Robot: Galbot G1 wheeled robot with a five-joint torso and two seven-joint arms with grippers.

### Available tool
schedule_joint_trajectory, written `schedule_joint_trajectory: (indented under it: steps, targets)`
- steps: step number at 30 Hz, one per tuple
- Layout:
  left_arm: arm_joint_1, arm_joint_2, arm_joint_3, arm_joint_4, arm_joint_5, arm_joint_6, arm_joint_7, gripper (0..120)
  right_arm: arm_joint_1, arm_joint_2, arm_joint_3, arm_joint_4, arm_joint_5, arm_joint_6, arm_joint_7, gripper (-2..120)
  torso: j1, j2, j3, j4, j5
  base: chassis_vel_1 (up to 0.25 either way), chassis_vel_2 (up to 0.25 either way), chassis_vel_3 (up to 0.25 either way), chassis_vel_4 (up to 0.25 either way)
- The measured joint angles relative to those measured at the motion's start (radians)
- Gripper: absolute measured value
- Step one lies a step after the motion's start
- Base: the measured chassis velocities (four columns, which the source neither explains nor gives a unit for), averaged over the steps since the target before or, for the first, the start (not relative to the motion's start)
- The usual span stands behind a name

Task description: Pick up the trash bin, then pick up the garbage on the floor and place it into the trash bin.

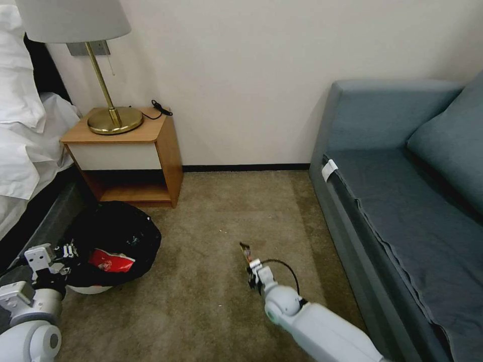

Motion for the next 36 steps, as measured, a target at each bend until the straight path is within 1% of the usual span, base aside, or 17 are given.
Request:
schedule_joint_trajectory:
  steps: [4,7,10,11,12,13,14,15,16,17,18,21,24,26,27,29,36]
  targets:
    - [0.000,0.001,0.000,0.003,0.000,-0.001,0.001,4,0.035,-0.007,0.000,0.024,0.000,0.018,-0.014,0,0.000,0.000,0.000,0.0001,-0.0001,0.000,0.000,0.000,0.000]
    - [-0.002,0.003,0.000,0.008,-0.001,-0.004,0.002,4,0.117,-0.031,-0.028,0.093,0.045,0.048,-0.038,0,0.000,0.000,0.000,-0.0001,-0.0002,0.000,0.000,0.000,0.000]
    - [-0.002,0.003,-0.001,0.011,-0.001,-0.005,0.003,4,0.146,-0.033,-0.044,0.116,0.074,0.063,-0.046,0,0.000,0.000,0.000,0.0000,-0.0001,0.000,0.000,0.000,0.000]
    - [-0.003,0.003,0.002,0.015,-0.001,-0.007,0.004,4,0.206,-0.030,-0.082,0.151,0.141,0.101,-0.074,0,0.000,0.000,0.000,0.0002,-0.0002,0.000,0.000,0.000,0.000]
    - [-0.003,0.003,0.002,0.015,-0.001,-0.007,0.004,4,0.206,-0.030,-0.082,0.151,0.141,0.101,-0.074,0,0.000,0.000,0.000,0.0002,-0.0002,0.000,0.000,0.000,0.000]
    - [-0.003,0.003,0.004,0.016,-0.001,-0.008,0.004,4,0.231,-0.026,-0.107,0.162,0.176,0.115,-0.080,0,0.000,0.000,0.000,0.0000,-0.0003,0.000,0.000,0.000,0.000]
    - [-0.005,0.001,0.008,0.016,0.004,-0.013,0.009,4,0.270,-0.013,-0.152,0.183,0.237,0.127,-0.089,0,0.000,0.000,0.000,0.0001,-0.0001,0.000,0.000,0.000,0.000]
    - [-0.006,-0.001,0.011,0.016,0.009,-0.016,0.011,4,0.293,-0.005,-0.176,0.195,0.272,0.131,-0.092,0,0.000,0.000,0.000,0.0001,-0.0001,0.000,0.000,0.000,0.000]
    - [-0.006,-0.001,0.011,0.016,0.009,-0.016,0.011,4,0.293,-0.005,-0.176,0.195,0.272,0.131,-0.092,0,0.000,0.000,0.000,0.0001,-0.0001,0.000,0.000,0.000,0.000]
    - [-0.008,-0.006,0.018,0.016,0.014,-0.019,0.012,4,0.336,0.013,-0.220,0.219,0.335,0.136,-0.093,0,0.000,0.000,0.000,0.0003,-0.0001,0.000,0.000,0.000,0.000]
    - [-0.008,-0.006,0.018,0.016,0.014,-0.019,0.012,4,0.336,0.013,-0.220,0.219,0.335,0.136,-0.093,0,0.000,0.000,0.000,0.0003,-0.0001,0.000,0.000,0.000,0.000]
    - [-0.008,-0.015,0.032,0.008,0.015,-0.022,0.014,4,0.426,0.048,-0.319,0.273,0.463,0.164,-0.097,0,0.000,0.000,0.000,0.0002,-0.0002,0.000,0.000,0.000,0.000]
    - [-0.010,-0.017,0.035,0.010,0.016,-0.026,0.015,4,0.450,0.054,-0.349,0.287,0.492,0.174,-0.109,0,0.000,0.000,0.000,0.0003,-0.0002,0.000,0.000,0.000,0.000]
    - [-0.015,-0.020,0.043,0.020,0.019,-0.035,0.015,4,0.496,0.066,-0.402,0.305,0.545,0.189,-0.162,0,0.000,0.000,0.000,0.0001,-0.0003,0.000,0.000,0.000,0.000]
    - [-0.015,-0.020,0.043,0.020,0.019,-0.035,0.015,4,0.496,0.066,-0.402,0.305,0.545,0.189,-0.162,0,0.000,0.000,0.000,0.0001,-0.0003,0.000,0.000,0.000,0.000]
    - [-0.016,-0.026,0.053,0.022,0.020,-0.039,0.018,4,0.516,0.083,-0.440,0.305,0.583,0.204,-0.194,0,0.000,0.000,0.000,0.0001,-0.0003,0.000,0.000,0.000,0.000]
    - [-0.017,-0.035,0.067,0.020,0.019,-0.047,0.023,4,0.523,0.109,-0.482,0.288,0.631,0.226,-0.239,0,0.000,0.000,0.000,0.0001,-0.0002,0.000,0.000,0.000,0.000]
